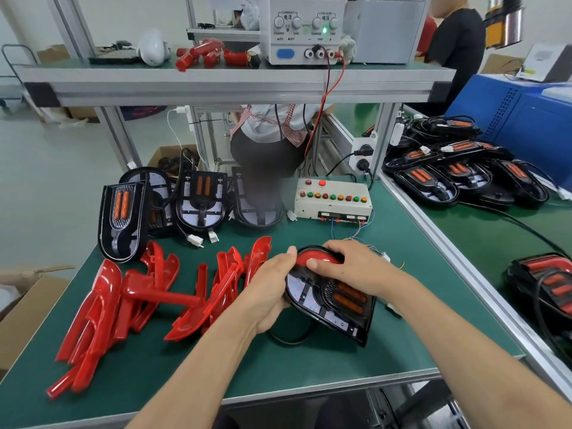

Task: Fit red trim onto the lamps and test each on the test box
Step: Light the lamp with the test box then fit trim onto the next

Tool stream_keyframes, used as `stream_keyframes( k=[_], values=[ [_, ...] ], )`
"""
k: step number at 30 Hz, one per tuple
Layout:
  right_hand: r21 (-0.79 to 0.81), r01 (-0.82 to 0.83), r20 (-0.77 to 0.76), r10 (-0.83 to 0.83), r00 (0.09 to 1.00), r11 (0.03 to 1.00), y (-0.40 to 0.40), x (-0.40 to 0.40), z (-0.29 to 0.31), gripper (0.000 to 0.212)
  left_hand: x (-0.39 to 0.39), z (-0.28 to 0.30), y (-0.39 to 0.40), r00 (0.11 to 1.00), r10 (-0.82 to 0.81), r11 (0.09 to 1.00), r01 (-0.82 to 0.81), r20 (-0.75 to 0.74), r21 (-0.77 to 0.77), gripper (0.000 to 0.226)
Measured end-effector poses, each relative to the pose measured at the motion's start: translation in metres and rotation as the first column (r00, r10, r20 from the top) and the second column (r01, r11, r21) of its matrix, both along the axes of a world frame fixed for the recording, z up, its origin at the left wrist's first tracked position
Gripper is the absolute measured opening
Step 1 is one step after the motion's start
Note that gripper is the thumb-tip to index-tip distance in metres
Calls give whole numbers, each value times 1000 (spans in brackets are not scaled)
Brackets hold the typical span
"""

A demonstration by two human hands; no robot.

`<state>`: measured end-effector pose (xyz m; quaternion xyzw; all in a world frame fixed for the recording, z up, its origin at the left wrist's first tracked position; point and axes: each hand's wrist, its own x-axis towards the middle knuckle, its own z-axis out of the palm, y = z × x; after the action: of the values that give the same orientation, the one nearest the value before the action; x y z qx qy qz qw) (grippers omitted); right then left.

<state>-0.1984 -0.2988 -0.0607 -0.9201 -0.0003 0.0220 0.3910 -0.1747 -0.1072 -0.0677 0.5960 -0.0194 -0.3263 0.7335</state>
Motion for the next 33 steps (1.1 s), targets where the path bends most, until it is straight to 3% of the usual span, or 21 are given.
stream_keyframes(
  k=[2,4,8,11,19,22,25,28,33],
  values=[
    [89,0,-69,6,998,996,-3,-2,-2,62,2,1,2,999,-42,999,42,6,3,45],
    [131,16,-91,-4,996,991,-3,-3,-4,61,1,4,3,997,-72,997,72,-30,-21,48],
    [105,15,-40,-10,999,994,3,0,-5,58,1,3,2,999,-28,999,27,43,36,31],
    [124,48,-13,-46,999,991,6,1,-6,58,3,4,2,999,25,1000,-25,28,-13,23],
    [154,77,0,-78,997,985,6,-1,-6,52,3,6,0,999,8,999,-6,34,-33,25],
    [154,-16,-42,23,999,988,-5,-4,-1,41,3,7,2,999,7,1000,-6,51,-18,26],
    [176,-85,-73,99,992,981,-17,-7,1,12,5,6,2,996,5,1000,-7,87,23,31],
    [166,-80,-16,84,996,983,-17,-8,-5,21,3,3,-1,997,19,1000,-20,77,18,32],
    [236,-66,-13,71,997,970,-16,-10,-4,18,6,1,-2,998,29,999,-29,61,13,30]
  ],
)
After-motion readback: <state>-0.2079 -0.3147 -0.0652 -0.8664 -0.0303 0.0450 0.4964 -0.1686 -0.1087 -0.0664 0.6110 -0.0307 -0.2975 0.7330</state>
